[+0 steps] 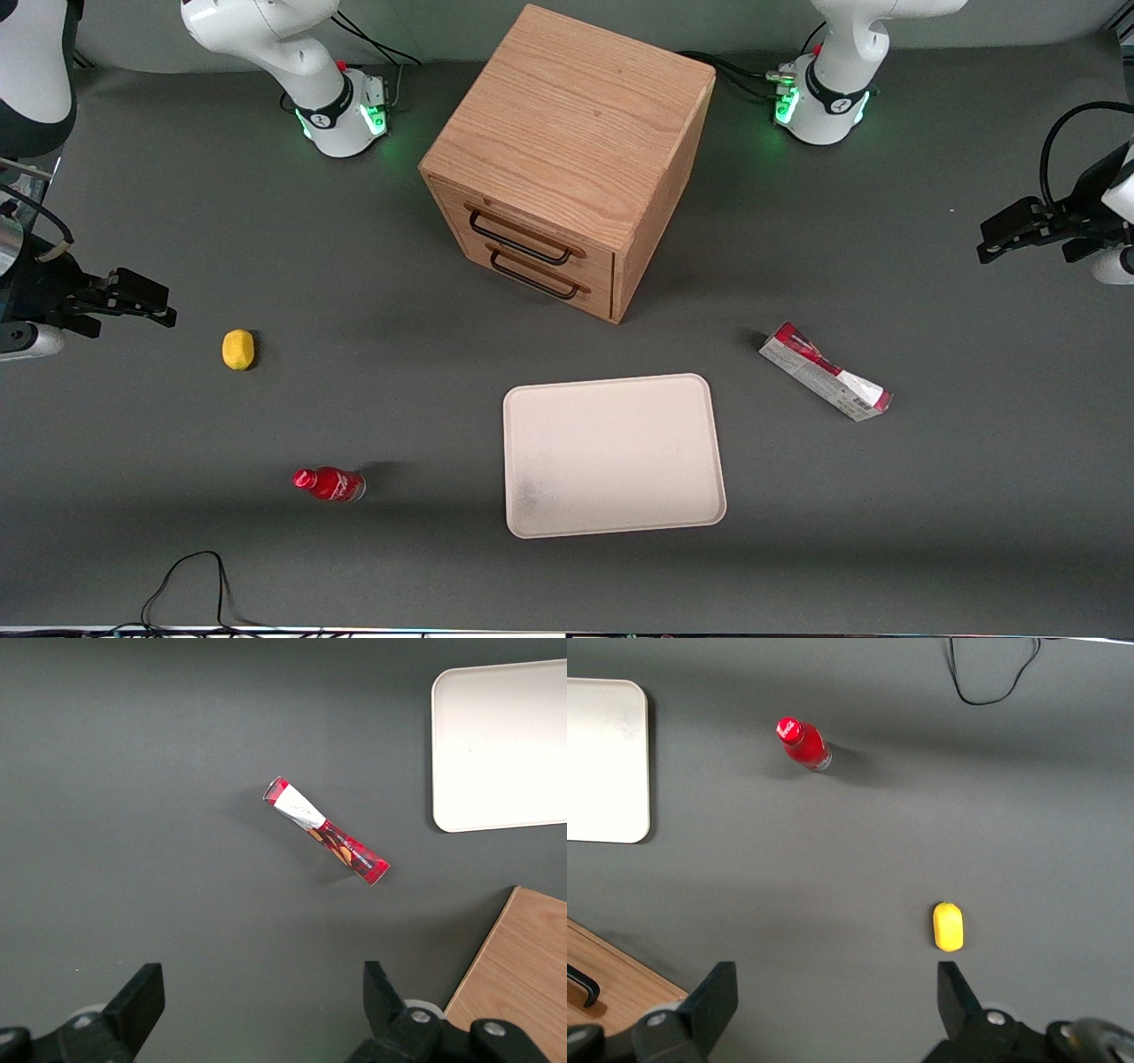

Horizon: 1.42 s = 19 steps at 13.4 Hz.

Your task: Place red cookie box on tray

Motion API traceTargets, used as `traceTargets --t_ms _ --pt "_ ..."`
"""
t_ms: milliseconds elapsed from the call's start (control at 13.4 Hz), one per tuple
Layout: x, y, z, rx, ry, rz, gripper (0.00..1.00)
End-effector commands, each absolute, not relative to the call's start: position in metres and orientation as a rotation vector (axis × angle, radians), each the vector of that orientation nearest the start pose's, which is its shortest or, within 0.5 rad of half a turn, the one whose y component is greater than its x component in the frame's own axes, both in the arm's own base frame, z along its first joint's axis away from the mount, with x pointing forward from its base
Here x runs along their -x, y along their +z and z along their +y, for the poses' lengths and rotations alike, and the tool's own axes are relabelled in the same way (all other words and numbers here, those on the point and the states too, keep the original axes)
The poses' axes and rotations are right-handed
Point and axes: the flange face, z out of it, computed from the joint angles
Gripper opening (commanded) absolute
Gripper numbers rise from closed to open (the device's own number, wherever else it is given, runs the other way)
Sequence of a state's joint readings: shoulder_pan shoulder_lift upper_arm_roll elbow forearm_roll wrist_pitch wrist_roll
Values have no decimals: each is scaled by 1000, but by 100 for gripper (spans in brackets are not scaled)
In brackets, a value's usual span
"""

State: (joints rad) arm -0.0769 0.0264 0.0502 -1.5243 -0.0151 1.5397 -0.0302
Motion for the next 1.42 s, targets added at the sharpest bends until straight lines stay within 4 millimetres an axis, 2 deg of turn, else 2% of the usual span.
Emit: traceTargets --t_ms 0,224,448,672,1046,1121,1345 --pt "-554 629 -17 3161 47 -33 100" --pt "-553 627 -17 3162 55 -47 100" --pt "-554 626 -28 3164 58 -18 100" --pt "-557 617 -55 3164 76 37 100" --pt "-568 599 -110 3148 99 -77 100" --pt "-570 597 -116 3146 101 -80 100" --pt "-572 594 -117 3146 110 -123 100"
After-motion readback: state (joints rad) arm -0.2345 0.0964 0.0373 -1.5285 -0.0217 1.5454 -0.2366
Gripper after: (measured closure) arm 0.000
